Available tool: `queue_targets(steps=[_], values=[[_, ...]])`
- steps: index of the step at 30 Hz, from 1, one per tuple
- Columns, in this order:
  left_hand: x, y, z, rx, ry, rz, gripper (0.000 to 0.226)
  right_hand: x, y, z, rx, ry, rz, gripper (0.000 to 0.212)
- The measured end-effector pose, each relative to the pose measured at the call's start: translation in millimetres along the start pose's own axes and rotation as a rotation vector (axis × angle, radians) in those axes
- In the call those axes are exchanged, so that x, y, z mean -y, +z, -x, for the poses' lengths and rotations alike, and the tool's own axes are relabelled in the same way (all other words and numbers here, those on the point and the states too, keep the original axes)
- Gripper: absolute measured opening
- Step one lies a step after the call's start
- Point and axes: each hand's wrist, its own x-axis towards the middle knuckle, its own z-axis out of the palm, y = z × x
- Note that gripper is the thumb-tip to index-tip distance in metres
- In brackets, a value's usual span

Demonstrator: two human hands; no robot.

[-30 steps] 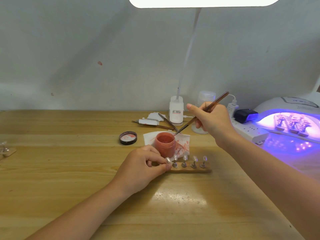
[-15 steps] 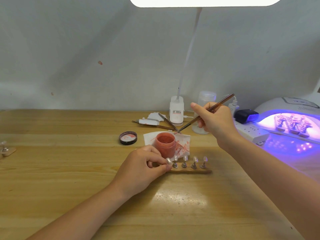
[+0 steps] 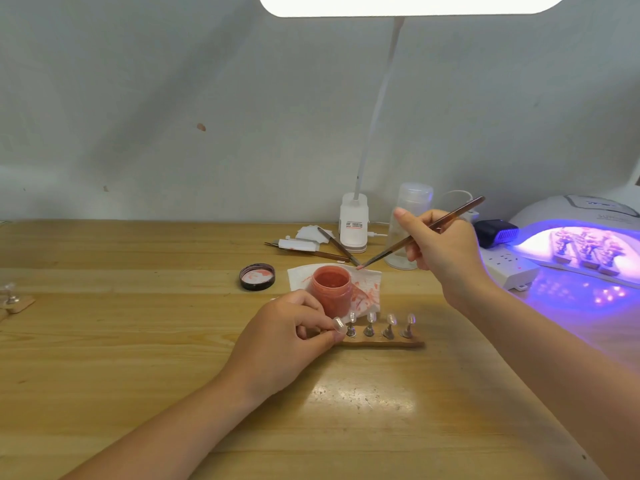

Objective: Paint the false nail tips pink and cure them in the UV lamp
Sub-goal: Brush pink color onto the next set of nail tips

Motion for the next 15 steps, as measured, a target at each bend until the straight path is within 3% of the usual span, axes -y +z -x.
queue_targets(steps=[6,11,15], values=[[-2.8,0.4,2.8,-0.016,0.106,-0.128,0.006,3.8,0.1,32.7,0.072,-0.218,-0.147,0.002],[-3.0,-0.6,2.7,-0.031,0.098,-0.076,0.023,-7.1,0.5,59.6,0.120,-0.431,-0.082,0.018],[-4.4,-2.1,0.5,-0.072,-0.015,0.110,0.026,-14.1,-1.5,75.1,0.110,-0.566,0.002,0.010]])
